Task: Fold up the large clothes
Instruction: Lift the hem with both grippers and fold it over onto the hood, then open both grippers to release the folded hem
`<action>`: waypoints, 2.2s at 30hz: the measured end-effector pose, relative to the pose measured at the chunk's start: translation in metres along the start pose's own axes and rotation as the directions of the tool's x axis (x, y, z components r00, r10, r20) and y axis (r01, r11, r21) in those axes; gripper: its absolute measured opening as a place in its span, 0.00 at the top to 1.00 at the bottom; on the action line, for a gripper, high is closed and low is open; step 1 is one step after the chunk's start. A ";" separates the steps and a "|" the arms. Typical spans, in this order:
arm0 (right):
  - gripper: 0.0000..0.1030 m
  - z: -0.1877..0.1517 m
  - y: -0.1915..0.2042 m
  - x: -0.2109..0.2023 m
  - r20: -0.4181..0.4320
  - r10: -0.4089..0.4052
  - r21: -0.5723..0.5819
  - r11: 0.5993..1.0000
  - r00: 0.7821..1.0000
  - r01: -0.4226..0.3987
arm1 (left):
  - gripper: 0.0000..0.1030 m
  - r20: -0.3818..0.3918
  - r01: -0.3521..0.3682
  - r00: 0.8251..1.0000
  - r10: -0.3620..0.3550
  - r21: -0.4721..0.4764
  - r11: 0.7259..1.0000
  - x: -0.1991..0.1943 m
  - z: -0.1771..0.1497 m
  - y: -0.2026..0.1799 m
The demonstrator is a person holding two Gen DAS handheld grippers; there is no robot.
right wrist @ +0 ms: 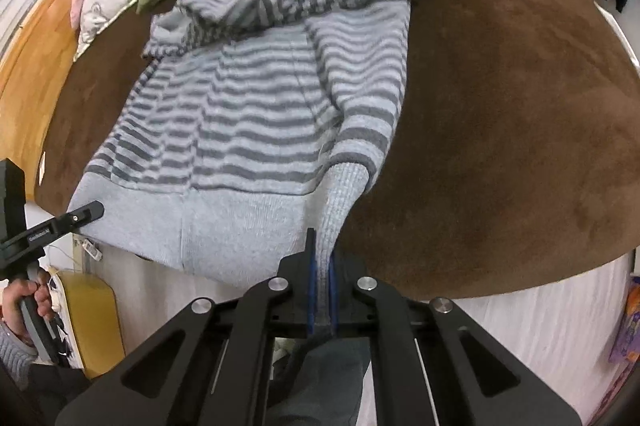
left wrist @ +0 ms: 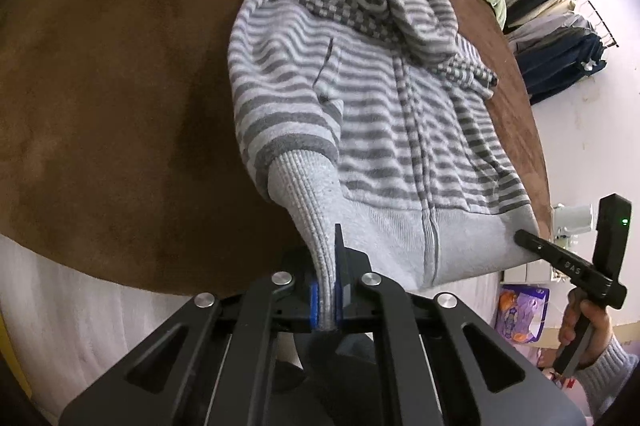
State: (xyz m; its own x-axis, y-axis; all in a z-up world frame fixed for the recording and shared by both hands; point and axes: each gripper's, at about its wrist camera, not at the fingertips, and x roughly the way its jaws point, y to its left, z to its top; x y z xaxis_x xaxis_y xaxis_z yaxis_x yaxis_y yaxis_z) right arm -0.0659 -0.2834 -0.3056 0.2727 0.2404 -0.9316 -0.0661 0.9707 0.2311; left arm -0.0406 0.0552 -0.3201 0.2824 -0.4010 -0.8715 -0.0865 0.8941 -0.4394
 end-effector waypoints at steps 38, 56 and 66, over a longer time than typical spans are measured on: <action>0.95 0.423 -0.024 0.122 0.032 -0.005 -0.121 0.993 0.999 0.009 | 0.92 0.090 -0.215 0.971 0.221 -0.067 0.974 0.120 0.387 -0.040; 0.93 0.431 -0.038 0.154 -0.046 0.021 -0.056 0.998 0.999 -0.023 | 0.82 0.011 -0.250 0.968 0.252 -0.076 0.965 0.153 0.398 -0.033; 0.80 0.437 -0.038 0.116 -0.066 0.107 -0.059 0.992 0.992 -0.111 | 0.13 0.110 -0.227 0.966 0.234 -0.072 0.971 0.088 0.415 -0.027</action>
State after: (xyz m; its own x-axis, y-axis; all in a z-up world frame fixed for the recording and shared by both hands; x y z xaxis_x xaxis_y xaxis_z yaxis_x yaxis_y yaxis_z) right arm 0.3877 -0.2924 -0.3001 0.1997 0.3421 -0.9182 -0.1520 0.9365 0.3159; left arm 0.3833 0.0787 -0.2950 0.3573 -0.1561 -0.9209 -0.2174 0.9450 -0.2445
